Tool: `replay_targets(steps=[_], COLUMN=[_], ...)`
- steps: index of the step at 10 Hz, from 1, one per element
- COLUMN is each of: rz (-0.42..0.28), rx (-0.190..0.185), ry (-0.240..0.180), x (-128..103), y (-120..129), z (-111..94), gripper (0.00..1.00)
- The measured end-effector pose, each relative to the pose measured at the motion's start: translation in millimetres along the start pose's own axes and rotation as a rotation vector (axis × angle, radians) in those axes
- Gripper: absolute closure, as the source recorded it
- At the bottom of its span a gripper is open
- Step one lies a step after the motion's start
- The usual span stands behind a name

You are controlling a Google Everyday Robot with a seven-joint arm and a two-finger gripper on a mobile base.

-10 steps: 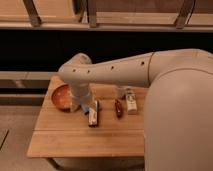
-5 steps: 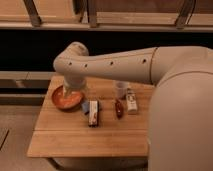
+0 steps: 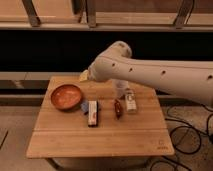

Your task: Drag the pepper across the table

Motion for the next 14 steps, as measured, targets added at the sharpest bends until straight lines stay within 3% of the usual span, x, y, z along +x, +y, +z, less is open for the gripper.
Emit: replay_targets(steps=[2, 3, 5, 7, 9, 11, 13, 14], rz=[0.016, 0.021, 0.092, 0.202, 0.282, 0.372, 0.424, 0.444], rx=[-0.012, -0.004, 0.059, 0.146, 0.183, 0.153, 0.085, 0.074], ry=[-0.028, -0.009, 0.069, 0.157, 0.190, 0.160, 0.084, 0.064], x=[-2.3, 5.3, 39.8, 78.5, 93.4, 87.5, 67.2, 66.0], y=[-6.6, -9.2, -47.5, -100.1, -125.3, -138.0, -141.8, -153.0], z=[-7.6, -3.1, 9.7, 26.1, 41.8, 60.1, 75.8, 79.0], gripper=[0.35, 0.35, 0.35, 0.35, 0.35, 0.35, 0.35, 0.35])
